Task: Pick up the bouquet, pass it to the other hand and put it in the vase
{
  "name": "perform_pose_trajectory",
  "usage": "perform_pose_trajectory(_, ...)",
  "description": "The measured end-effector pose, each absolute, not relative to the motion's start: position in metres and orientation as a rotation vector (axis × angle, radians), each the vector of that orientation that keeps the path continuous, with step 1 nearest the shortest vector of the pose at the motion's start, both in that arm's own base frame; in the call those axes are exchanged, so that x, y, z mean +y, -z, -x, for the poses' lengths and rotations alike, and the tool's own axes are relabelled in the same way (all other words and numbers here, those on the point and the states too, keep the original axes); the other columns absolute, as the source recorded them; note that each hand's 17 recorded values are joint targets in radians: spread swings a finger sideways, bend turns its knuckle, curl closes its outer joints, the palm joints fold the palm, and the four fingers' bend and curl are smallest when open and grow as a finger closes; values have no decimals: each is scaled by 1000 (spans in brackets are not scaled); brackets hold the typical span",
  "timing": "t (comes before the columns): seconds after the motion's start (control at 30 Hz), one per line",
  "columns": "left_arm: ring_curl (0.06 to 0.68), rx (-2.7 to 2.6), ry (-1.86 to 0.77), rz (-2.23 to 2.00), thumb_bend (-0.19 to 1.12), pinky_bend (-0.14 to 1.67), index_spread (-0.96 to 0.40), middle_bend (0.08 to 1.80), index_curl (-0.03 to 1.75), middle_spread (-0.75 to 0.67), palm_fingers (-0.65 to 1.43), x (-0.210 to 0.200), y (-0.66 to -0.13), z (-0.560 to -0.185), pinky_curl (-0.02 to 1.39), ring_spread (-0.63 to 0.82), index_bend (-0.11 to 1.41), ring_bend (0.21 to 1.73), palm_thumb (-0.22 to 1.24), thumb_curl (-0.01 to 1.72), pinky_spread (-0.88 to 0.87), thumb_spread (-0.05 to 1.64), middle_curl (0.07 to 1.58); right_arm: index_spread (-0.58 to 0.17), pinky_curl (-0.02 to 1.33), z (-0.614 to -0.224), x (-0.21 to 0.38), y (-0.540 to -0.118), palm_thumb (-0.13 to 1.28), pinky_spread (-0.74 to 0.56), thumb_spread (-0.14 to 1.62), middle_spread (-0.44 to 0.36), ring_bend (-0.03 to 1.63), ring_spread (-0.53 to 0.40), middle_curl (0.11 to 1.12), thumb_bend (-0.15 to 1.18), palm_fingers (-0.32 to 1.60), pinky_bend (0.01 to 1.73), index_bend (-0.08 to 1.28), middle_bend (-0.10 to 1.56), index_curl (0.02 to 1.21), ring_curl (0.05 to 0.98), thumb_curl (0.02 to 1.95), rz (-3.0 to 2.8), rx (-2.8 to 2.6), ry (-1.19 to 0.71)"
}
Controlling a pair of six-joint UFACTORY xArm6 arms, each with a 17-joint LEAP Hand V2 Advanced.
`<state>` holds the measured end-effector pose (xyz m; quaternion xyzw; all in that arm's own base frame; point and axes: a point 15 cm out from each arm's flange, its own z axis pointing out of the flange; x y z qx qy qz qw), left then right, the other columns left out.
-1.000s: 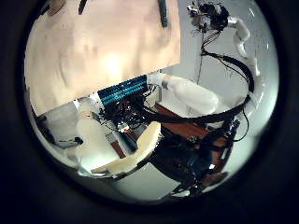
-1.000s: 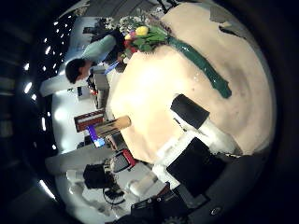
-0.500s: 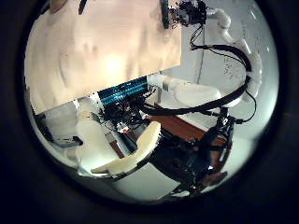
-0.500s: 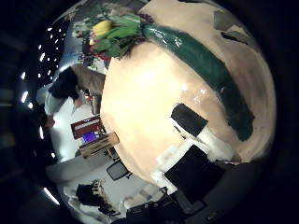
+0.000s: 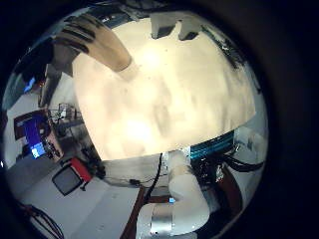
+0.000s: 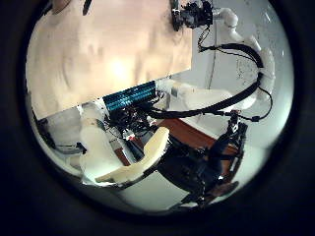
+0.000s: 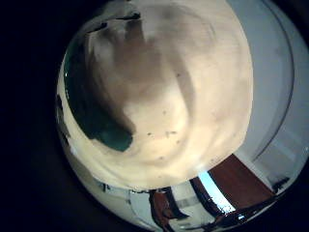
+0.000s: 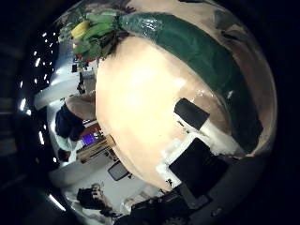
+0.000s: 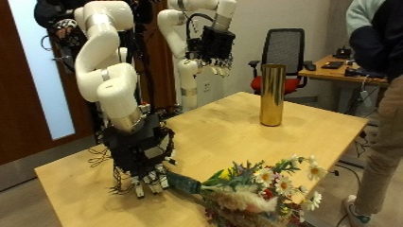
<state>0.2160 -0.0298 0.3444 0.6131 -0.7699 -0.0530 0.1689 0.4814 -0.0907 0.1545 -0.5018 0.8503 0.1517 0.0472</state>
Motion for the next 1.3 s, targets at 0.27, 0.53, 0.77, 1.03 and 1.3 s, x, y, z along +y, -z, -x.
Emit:
perform_pose_trajectory(0.27,226,-2192,147,-1752,-33,187,207,195,355,390,97,-28,-349,-215,269,573,181,317,316,308,535,869,309,-87,69,-494,-89,-148,696,103,1018,61,880,-41,493,-24,381,615,200,623,420,283,441,1558,2619,-466)
perform_pose_trajectory(0.53,226,-2192,154,-1753,-32,185,206,199,353,407,101,-27,-348,-215,267,575,179,319,319,309,535,870,310,-96,58,-499,-89,-143,699,115,1008,60,865,-44,486,-26,428,583,201,612,430,270,440,1579,2648,-476)
perform_pose_trajectory(0.77,227,-2190,155,-1753,-32,186,204,197,353,398,100,-27,-348,-215,266,576,180,320,318,309,535,871,312,-114,45,-502,-89,-139,724,101,997,47,866,-63,486,-23,486,571,199,620,440,260,447,1612,2678,-545)
perform_pose_trajectory(1.03,225,-2194,151,-1759,-32,186,206,199,351,395,103,-26,-349,-218,266,578,178,317,324,314,534,868,315,-197,-2,-496,-92,-133,766,-19,974,-39,937,-169,507,-24,704,609,228,672,477,270,458,1641,2716,-573)
perform_pose_trajectory(1.3,227,-2193,152,-1760,-32,184,207,207,350,393,108,-26,-350,-220,263,575,177,317,325,316,534,876,318,-223,-9,-501,-90,-128,768,-75,968,-65,950,-195,523,-26,697,652,230,680,512,280,461,1680,2729,-656)
